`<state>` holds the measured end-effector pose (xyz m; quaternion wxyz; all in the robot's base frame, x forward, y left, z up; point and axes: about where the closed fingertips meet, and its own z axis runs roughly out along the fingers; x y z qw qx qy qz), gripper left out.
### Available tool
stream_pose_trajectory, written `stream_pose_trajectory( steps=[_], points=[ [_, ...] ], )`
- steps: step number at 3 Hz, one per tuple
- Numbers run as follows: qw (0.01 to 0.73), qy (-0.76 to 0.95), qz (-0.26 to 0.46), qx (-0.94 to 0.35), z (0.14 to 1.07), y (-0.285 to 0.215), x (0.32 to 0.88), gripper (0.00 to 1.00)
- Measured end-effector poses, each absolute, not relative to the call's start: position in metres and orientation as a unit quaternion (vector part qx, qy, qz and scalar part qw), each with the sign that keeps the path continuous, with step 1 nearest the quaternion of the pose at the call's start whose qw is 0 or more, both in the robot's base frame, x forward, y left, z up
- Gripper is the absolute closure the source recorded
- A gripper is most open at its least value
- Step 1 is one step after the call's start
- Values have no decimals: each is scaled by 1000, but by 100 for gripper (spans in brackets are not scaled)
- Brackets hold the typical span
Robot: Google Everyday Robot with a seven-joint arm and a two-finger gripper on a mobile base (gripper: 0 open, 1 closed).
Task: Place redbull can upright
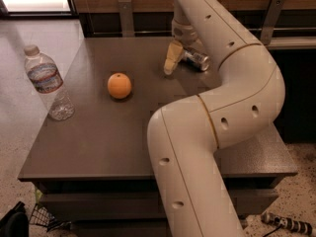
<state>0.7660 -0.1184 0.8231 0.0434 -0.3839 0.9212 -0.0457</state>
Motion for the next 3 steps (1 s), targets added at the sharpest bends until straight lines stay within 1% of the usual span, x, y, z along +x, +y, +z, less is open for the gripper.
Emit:
stream_pose_trajectory(
  steps=[1,3],
  points=[
    [45,934,-13,-355,816,-116,762,16],
    [65,934,-10,-351,815,-111,773,64]
  ],
)
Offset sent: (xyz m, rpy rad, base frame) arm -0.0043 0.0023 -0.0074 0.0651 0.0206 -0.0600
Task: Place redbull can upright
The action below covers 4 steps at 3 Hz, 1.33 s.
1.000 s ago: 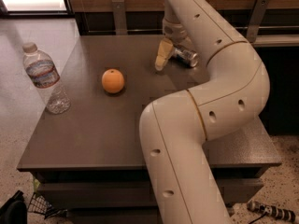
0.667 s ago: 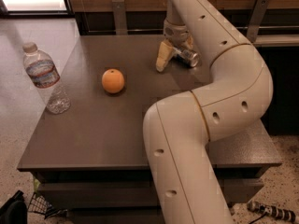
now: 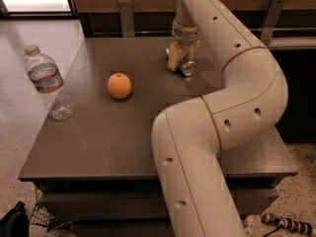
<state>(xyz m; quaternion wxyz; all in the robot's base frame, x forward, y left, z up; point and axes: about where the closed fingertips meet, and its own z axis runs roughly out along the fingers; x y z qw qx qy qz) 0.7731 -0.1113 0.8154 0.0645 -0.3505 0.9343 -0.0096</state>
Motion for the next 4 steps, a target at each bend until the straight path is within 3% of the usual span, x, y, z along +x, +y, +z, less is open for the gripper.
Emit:
stream_pose_trajectory(
  steps=[1,3,4],
  points=[
    [68,934,-10,-351,819,-110,772,95],
    [100,933,-25,-346,825,-120,788,100],
    [105,938,-46,-328,851,-156,775,100]
  ],
)
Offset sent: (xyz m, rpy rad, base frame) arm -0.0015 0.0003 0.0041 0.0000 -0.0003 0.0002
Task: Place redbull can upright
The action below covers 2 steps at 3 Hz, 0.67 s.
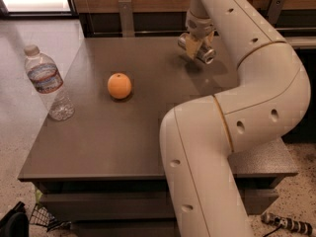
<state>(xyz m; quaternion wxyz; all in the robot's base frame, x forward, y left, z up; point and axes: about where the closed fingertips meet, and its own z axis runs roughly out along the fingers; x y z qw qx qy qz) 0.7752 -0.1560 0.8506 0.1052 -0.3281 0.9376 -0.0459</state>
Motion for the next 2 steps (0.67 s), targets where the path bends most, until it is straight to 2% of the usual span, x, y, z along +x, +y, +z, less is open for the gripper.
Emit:
stream_pose_trajectory(
  steps=[2],
  points=[
    [134,937,-72,-314,888,-194,766,100]
  ],
)
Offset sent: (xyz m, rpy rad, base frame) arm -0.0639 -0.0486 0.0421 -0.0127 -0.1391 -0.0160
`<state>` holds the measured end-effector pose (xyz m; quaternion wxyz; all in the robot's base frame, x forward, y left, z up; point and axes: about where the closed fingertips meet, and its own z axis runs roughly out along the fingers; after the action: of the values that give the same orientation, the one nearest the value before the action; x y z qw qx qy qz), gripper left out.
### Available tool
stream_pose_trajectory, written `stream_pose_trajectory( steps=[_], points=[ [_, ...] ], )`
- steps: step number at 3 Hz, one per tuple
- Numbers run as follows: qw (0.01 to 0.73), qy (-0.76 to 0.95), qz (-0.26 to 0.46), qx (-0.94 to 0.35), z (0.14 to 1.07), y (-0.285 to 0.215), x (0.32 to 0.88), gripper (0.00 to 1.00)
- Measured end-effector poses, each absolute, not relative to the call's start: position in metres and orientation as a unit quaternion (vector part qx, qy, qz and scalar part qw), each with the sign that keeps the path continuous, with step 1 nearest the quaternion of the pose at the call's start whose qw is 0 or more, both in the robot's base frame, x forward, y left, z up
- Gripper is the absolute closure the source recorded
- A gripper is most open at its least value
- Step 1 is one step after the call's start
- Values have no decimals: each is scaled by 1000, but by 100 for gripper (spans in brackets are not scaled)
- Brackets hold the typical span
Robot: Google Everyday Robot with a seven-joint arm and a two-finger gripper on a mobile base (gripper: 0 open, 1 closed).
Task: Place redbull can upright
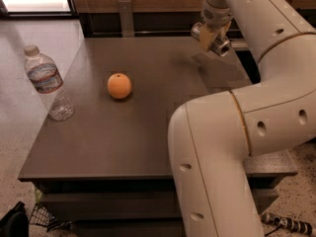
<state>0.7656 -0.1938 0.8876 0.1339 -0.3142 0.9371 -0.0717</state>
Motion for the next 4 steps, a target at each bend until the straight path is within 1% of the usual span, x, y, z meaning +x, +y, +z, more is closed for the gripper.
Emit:
stream_pose_trajectory(
  steps=[1,2,3,4],
  points=[
    [156,934,-74,-314,903,-207,762,100],
    [192,932,-53,-304,913,-228,745,100],
    [237,924,-40,-299,922,-236,731,100],
    [317,892,7,-323,918,-226,727,100]
  ],
)
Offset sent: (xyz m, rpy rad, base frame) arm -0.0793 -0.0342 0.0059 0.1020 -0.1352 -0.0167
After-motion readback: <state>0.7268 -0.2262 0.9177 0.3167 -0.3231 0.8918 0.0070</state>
